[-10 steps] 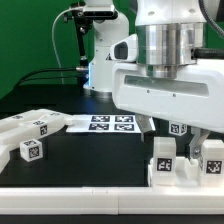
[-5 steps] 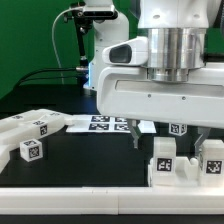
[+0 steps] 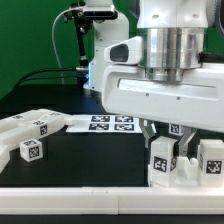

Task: Assemble chair

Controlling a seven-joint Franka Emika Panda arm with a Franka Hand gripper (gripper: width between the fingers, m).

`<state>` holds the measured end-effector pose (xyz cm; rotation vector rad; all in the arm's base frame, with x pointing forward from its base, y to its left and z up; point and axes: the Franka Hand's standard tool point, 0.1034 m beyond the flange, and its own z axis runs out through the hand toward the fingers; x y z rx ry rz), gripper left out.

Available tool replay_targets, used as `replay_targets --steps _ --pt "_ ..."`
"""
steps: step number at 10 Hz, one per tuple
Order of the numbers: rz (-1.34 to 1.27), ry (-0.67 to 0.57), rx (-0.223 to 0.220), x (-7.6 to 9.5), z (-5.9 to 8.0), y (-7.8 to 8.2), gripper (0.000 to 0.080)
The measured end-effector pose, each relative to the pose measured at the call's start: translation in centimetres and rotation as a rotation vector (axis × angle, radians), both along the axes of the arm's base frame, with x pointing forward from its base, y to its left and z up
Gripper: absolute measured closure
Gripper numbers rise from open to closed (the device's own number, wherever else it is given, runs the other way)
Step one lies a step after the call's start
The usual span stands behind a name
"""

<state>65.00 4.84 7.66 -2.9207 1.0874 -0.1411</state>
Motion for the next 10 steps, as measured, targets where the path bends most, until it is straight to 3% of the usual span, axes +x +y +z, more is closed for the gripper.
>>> replay_targets --steps 1,3,5,7,8,9,10 --pt "-0.126 -0.013 0.009 0.04 -0.05 -0.06 0.0515" --pt "-0.649 0.0 0.098 0.09 0.05 -0.16 0.0515" --pt "-0.951 -0.007 0.129 0.1 -0.17 0.1 0.0515" --pt "-0.979 -0.011 0.129 0.08 -0.17 0.08 0.0515" --pt "-0.877 -0.009 0.116 0.01 -0.19 0.05 0.0428" --pt "-0.713 -0.01 0.103 -0.01 -0.04 0.15 0.0428" --pt "-0.534 -0.044 0.091 0.36 0.27 0.23 0.0248"
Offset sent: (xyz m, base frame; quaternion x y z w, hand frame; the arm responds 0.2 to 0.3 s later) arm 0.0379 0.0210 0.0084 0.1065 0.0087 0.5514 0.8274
